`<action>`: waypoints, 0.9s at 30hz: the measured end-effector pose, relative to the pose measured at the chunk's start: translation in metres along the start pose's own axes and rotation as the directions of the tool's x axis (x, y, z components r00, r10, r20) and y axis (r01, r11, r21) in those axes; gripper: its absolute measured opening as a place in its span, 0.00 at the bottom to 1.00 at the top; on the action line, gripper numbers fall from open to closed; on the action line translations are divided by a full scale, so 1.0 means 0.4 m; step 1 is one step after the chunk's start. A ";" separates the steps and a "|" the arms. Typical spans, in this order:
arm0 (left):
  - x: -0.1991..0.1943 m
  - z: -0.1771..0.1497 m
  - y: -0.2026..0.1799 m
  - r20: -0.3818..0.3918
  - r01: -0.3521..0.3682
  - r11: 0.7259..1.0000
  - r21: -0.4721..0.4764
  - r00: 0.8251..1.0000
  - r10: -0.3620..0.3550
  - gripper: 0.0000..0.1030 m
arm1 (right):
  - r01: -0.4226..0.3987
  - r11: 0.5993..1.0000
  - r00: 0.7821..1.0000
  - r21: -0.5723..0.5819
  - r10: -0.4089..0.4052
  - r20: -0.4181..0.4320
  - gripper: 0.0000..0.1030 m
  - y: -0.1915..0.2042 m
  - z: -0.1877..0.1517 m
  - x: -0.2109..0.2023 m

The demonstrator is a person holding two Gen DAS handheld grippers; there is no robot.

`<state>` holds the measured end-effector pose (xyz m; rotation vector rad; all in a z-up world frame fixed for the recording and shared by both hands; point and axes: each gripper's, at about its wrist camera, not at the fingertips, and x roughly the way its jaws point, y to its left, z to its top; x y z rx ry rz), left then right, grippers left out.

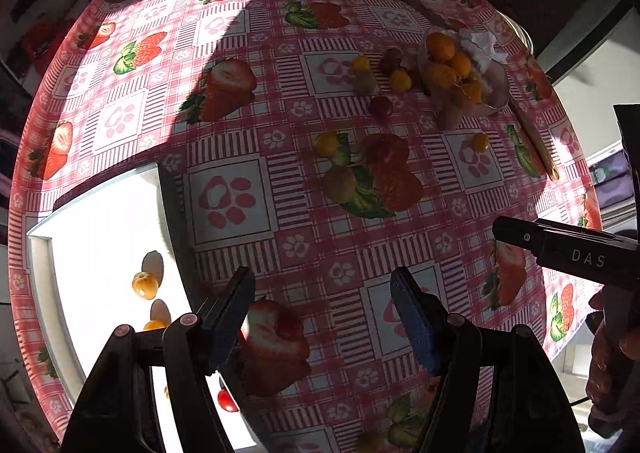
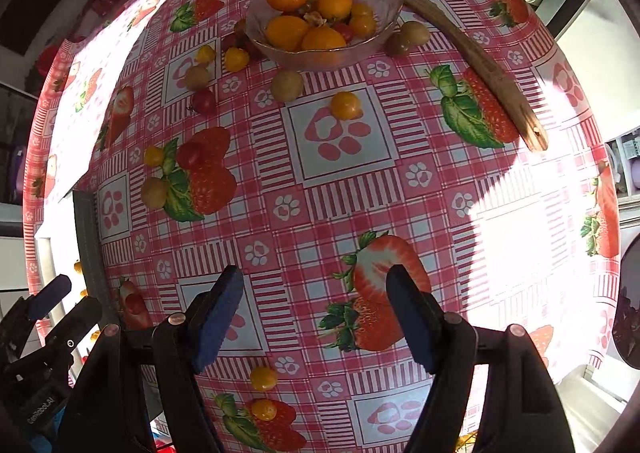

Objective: Organize fruits
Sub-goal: 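Grasp a greenish tomato with the left tool while the right tool grasps an orange tomato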

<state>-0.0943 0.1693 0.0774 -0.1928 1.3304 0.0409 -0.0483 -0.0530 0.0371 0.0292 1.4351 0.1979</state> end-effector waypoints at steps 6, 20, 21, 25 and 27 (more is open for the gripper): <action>0.091 0.068 -0.011 -0.024 -0.046 0.998 -0.046 0.999 0.045 0.69 | -0.009 1.000 1.000 -0.020 0.010 0.005 0.75 -0.031 0.076 0.039; 0.185 0.125 -0.030 -0.015 -0.126 0.987 -0.100 0.992 0.125 0.69 | 0.037 0.993 0.998 -0.113 -0.031 0.051 0.71 -0.055 0.208 0.103; 0.188 0.131 -0.035 -0.013 -0.131 0.986 -0.101 0.991 0.130 0.69 | 0.040 0.992 0.998 -0.122 -0.033 0.056 0.69 -0.048 0.214 0.106; 0.190 0.145 -0.050 0.006 -0.139 0.984 -0.108 0.990 0.140 0.54 | 0.074 0.985 0.995 -0.158 -0.062 0.077 0.46 -0.018 0.234 0.113; 0.187 0.152 -0.065 0.017 -0.133 0.987 -0.091 0.991 0.135 0.36 | 0.076 0.983 0.994 -0.169 -0.062 0.085 0.28 0.006 0.251 0.121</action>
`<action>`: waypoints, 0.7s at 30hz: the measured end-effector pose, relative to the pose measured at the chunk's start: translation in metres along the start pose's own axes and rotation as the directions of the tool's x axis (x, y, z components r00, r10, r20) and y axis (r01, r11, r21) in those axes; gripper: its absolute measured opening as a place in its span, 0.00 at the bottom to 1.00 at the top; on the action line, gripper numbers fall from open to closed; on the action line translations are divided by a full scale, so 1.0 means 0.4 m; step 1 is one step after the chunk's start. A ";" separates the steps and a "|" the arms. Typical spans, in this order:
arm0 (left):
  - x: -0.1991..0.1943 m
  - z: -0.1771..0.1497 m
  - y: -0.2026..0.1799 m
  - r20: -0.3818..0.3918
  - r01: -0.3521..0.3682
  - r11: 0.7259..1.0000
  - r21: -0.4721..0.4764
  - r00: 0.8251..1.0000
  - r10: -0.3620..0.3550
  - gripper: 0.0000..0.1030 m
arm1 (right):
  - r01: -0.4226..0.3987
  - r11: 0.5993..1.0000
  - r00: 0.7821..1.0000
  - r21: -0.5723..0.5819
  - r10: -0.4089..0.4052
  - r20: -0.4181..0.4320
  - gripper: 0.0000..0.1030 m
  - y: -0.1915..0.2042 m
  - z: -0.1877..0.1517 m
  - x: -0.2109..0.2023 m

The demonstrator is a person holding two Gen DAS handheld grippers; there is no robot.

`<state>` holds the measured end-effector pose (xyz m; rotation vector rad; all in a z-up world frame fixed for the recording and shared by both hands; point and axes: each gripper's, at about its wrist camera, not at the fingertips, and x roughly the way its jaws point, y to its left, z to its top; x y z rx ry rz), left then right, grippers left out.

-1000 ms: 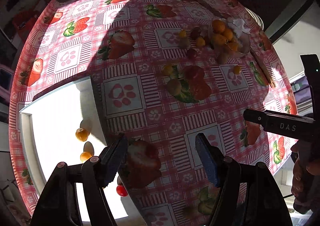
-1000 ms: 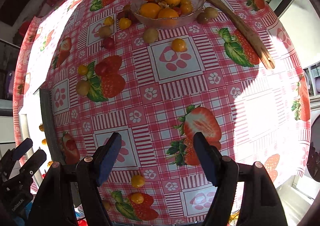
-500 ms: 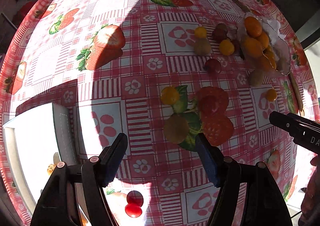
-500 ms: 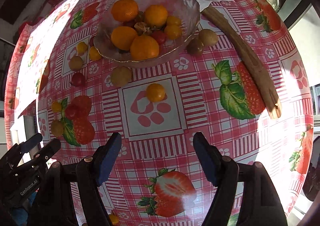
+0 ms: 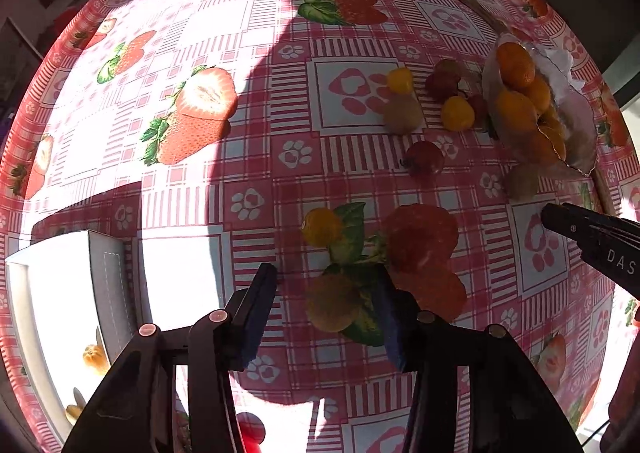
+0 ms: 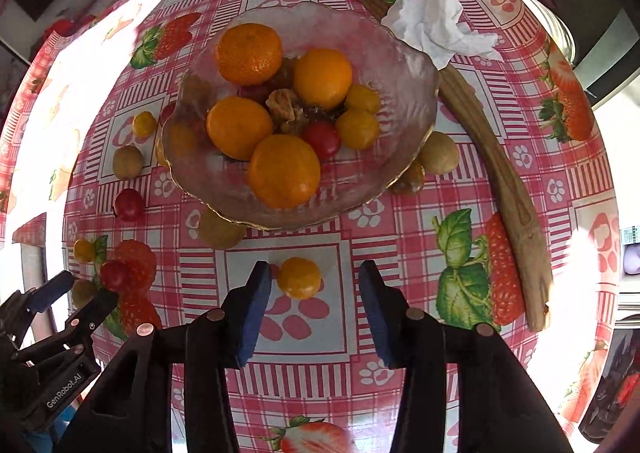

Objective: Organize fruits
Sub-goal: 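Grasp a greenish tomato with the left tool while the right tool grasps an orange tomato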

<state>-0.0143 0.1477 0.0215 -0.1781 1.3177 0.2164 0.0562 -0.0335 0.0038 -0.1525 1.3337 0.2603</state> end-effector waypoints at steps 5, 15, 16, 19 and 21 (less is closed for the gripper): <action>-0.011 0.004 -0.005 -0.011 0.060 0.998 0.012 0.998 -0.060 0.27 | -0.041 0.999 0.999 0.032 0.042 -0.010 0.22 -0.010 0.001 -0.009; -0.126 -0.074 0.060 0.039 0.121 0.993 -0.002 0.992 -0.120 0.27 | -0.114 0.991 0.993 0.072 0.116 -0.019 0.22 -0.010 -0.063 -0.075; -0.136 -0.082 0.068 0.043 0.122 0.992 -0.005 0.992 -0.122 0.27 | -0.119 0.990 0.992 0.074 0.121 -0.029 0.22 -0.007 -0.079 -0.081; -0.173 -0.118 0.108 0.055 0.127 0.992 -0.015 0.991 -0.126 0.27 | -0.132 0.989 0.990 0.073 0.135 -0.035 0.22 0.012 -0.105 -0.097; -0.188 -0.136 0.127 0.058 0.128 0.992 -0.021 0.990 -0.127 0.27 | -0.137 0.988 0.990 0.069 0.139 -0.036 0.22 0.028 -0.123 -0.108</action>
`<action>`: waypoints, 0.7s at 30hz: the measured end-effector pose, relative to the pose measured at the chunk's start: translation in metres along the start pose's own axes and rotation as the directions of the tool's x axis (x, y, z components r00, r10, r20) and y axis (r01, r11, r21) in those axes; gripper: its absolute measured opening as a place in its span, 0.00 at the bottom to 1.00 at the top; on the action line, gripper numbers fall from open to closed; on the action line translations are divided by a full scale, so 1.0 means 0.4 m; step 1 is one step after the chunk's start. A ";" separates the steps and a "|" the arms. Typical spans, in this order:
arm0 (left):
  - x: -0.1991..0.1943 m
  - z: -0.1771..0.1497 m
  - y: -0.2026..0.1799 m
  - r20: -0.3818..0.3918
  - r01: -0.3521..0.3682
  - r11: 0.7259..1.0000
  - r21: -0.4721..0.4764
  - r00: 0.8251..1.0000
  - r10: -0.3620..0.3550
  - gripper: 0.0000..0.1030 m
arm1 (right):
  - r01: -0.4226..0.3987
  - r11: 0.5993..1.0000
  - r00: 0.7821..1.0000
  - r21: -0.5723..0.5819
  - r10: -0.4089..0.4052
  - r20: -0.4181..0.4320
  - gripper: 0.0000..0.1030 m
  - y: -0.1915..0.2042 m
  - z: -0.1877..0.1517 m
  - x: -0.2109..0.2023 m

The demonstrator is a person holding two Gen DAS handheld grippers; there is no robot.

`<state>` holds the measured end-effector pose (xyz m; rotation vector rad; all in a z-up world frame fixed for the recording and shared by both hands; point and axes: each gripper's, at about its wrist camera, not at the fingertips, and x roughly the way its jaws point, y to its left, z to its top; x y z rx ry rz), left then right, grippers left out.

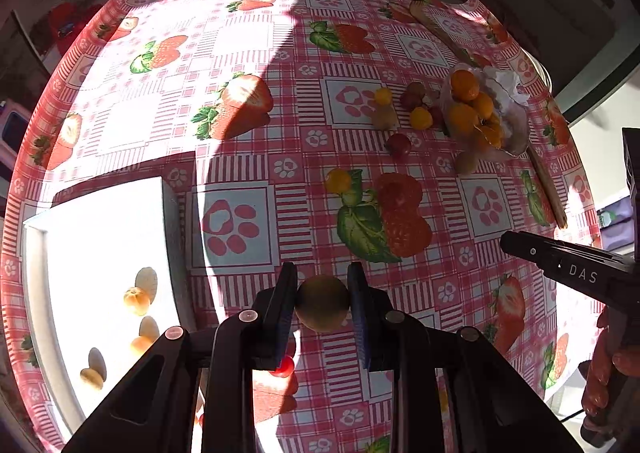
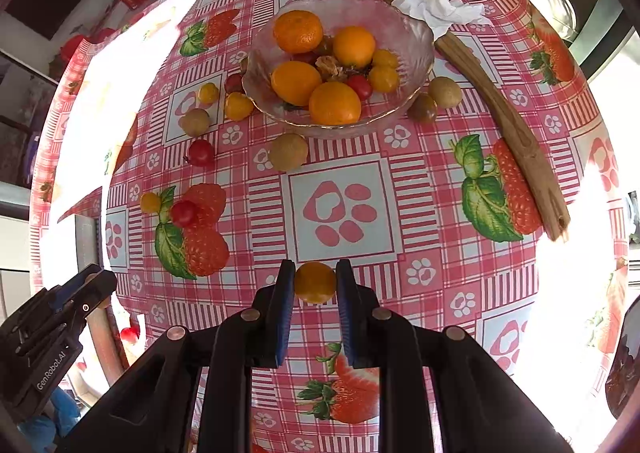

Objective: Organize fruits
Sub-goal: 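Grasp a greenish tomato with the left tool while the right tool grasps an orange tomato, then carry both tomatoes over the white tray and open both tools to release them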

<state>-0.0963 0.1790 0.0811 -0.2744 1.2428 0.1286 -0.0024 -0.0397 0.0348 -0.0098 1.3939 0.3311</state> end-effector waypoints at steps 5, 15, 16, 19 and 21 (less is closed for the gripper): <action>-0.028 -0.030 0.040 0.007 -0.005 1.000 -0.014 1.000 0.005 0.27 | -0.002 1.000 1.000 -0.014 0.002 -0.002 0.22 0.047 -0.029 -0.012; -0.088 -0.088 0.154 0.040 -0.021 0.997 -0.076 0.999 0.024 0.27 | -0.009 0.996 1.000 -0.085 0.009 -0.001 0.22 0.174 -0.072 -0.029; -0.093 -0.094 0.166 0.043 -0.024 0.996 -0.085 0.999 0.028 0.27 | -0.013 0.995 1.000 -0.095 0.013 -0.002 0.22 0.191 -0.077 -0.030; -0.109 -0.111 0.210 0.051 -0.035 0.993 -0.113 0.998 0.041 0.27 | -0.027 0.992 1.000 -0.125 0.026 -0.007 0.22 0.248 -0.084 -0.028; -0.117 -0.122 0.241 0.054 -0.044 0.990 -0.131 0.997 0.052 0.27 | -0.037 0.988 0.999 -0.149 0.036 -0.010 0.22 0.288 -0.090 -0.026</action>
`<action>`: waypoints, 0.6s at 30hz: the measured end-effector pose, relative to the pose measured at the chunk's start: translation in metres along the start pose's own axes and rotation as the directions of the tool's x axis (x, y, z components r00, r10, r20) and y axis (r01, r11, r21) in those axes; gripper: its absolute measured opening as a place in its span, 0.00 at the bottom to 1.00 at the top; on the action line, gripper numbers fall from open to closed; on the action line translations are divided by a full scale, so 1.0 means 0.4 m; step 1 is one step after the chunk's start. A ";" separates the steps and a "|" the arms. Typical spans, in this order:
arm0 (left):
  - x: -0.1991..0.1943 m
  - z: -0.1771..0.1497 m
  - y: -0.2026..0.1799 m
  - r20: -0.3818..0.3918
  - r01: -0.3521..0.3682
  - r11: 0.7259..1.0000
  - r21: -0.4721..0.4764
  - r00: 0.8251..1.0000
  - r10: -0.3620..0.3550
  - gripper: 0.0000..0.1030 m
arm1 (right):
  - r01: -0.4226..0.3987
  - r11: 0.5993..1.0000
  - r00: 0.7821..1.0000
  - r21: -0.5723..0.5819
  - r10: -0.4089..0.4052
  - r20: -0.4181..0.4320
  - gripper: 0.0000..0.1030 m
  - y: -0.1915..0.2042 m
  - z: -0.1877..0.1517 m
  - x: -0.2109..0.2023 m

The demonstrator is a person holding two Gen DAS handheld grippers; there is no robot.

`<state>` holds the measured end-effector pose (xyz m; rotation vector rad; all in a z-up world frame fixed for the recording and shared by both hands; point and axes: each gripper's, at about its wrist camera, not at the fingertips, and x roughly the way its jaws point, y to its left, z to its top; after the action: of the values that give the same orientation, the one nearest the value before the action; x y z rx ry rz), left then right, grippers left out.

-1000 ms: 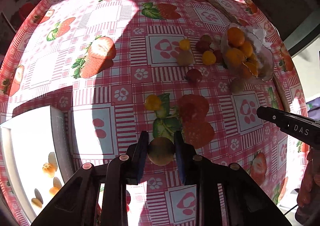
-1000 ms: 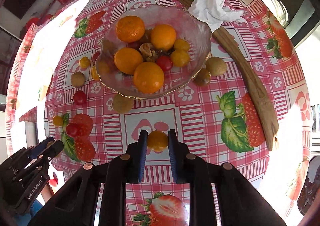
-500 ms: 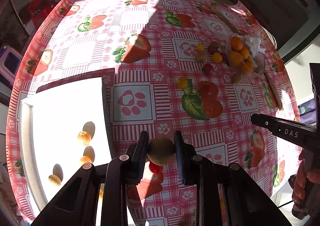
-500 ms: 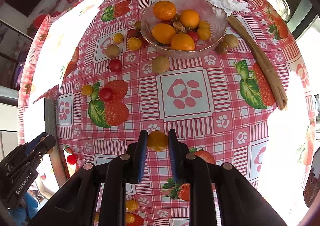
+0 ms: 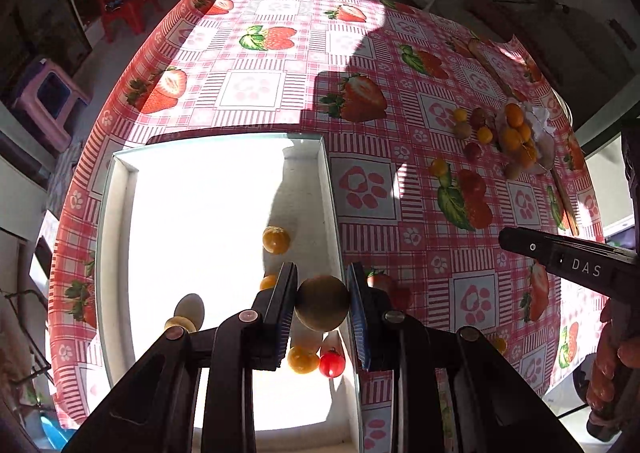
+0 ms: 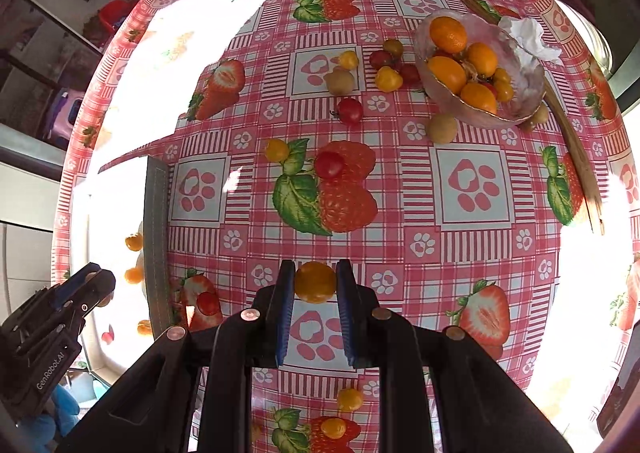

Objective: Organize fruits
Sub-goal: 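Carry both tomatoes over the white tray and open both tools to release them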

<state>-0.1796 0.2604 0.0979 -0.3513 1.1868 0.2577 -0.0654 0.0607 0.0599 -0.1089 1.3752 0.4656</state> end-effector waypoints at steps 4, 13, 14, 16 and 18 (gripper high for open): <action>-0.007 -0.006 0.070 0.008 -0.031 0.999 -0.030 0.999 0.031 0.27 | -0.029 0.999 1.000 -0.045 0.029 -0.008 0.22 0.084 0.006 0.007; 0.025 0.014 0.210 0.002 -0.092 0.991 -0.102 0.996 0.093 0.27 | -0.090 0.986 0.996 -0.140 0.085 -0.039 0.22 0.266 0.043 0.050; 0.034 0.021 0.220 -0.001 -0.097 0.990 -0.105 0.995 0.098 0.27 | -0.096 0.985 0.995 -0.147 0.090 -0.043 0.22 0.282 0.048 0.057; 0.054 0.034 0.236 -0.007 -0.106 0.988 -0.109 0.994 0.106 0.27 | -0.108 0.981 0.994 -0.159 0.102 -0.051 0.22 0.314 0.061 0.074; 0.073 0.047 0.248 -0.015 -0.113 0.987 -0.112 0.994 0.113 0.27 | -0.116 0.978 0.992 -0.173 0.107 -0.060 0.22 0.342 0.076 0.093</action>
<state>-0.1904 0.3590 0.0637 -0.3840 1.2049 0.4232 -0.0850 0.2045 0.0569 -0.1895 1.3925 0.6825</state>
